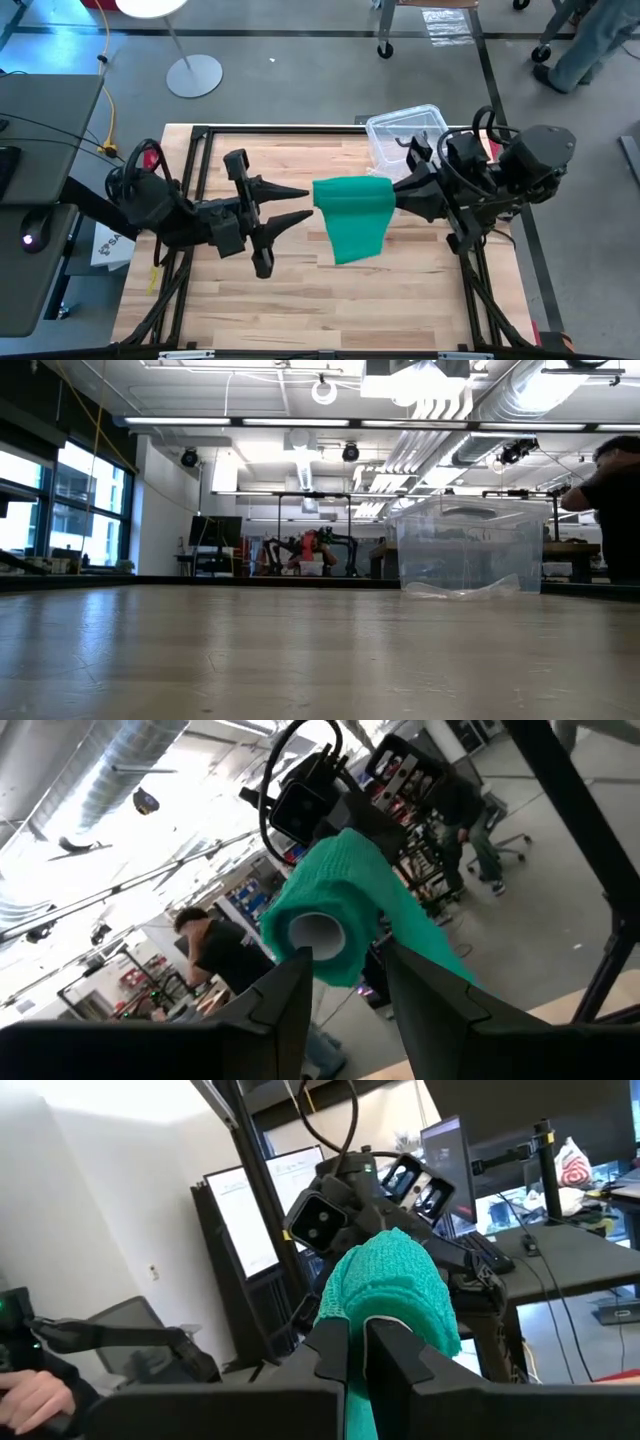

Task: Roll bandage
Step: Roll the green bandage

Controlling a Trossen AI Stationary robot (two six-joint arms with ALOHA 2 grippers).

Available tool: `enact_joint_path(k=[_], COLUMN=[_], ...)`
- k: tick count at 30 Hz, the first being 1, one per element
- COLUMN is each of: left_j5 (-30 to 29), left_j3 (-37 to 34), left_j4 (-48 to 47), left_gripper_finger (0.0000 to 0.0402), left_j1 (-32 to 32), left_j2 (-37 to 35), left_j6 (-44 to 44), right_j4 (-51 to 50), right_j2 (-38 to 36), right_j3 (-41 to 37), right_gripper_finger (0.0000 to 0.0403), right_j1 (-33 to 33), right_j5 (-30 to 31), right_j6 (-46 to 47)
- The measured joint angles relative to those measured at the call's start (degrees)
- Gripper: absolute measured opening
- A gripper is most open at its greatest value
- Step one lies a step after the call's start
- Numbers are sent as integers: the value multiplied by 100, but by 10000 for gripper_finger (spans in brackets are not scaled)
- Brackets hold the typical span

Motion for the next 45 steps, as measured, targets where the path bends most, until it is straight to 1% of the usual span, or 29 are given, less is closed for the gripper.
enact_joint_path(k=[4,9,14,19,23,27,33,35,38,45], left_j5=[80,586,629,847,863,862,796,719,760,1247], left_j3=[0,0,0,0,0,0,0,0,0,0], left_j4=[-14,-32,-36,-61,-75,-87,-182,-187,-187,-200], left_gripper_finger=[126,126,126,126,126,126,126,126,126,126], left_j1=[169,326,399,394,399,399,399,399,463,659], left_j2=[0,0,28,52,52,57,66,68,68,66], left_j6=[-204,-372,-441,-456,-518,-536,-593,-731,-1039,-1869], right_j4=[1,35,37,35,35,-28,-148,-167,-221,-296], right_j2=[0,0,-2,-2,-2,-1,0,0,0,91], right_j3=[0,0,0,0,0,0,2,1,2,9], right_gripper_finger=[7,7,7,7,7,7,7,7,7,7], right_j1=[-2,-2,0,4,2,2,0,0,-2,-35], right_j5=[0,0,4,17,94,439,566,577,617,557], right_j6=[13,13,13,7,2,-1,53,64,156,151])
